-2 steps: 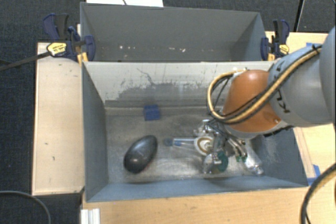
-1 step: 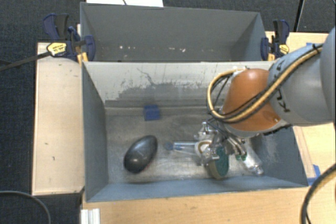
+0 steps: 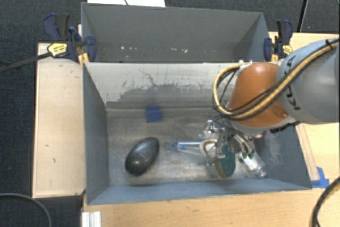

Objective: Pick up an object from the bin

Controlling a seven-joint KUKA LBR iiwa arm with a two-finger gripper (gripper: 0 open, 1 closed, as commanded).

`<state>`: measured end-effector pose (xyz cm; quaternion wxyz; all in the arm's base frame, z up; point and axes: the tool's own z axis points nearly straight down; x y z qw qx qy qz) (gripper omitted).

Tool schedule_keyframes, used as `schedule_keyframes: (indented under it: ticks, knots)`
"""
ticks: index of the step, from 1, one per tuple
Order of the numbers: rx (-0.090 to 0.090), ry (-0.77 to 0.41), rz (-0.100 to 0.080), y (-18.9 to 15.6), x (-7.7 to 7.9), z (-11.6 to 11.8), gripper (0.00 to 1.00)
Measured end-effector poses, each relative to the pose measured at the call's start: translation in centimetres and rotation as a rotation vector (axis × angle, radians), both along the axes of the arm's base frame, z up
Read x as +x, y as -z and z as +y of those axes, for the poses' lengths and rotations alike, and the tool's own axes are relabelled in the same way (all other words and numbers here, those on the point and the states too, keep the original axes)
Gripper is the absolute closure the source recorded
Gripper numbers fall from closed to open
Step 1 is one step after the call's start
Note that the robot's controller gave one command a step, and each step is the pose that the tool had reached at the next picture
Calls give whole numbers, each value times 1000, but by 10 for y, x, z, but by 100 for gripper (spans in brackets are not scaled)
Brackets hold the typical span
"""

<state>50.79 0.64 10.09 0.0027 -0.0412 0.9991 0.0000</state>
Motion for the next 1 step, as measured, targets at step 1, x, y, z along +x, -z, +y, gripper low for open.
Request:
schedule_keyframes:
  ticks: [1]
  knots:
    - [0,-3,0,-11,1,0,100]
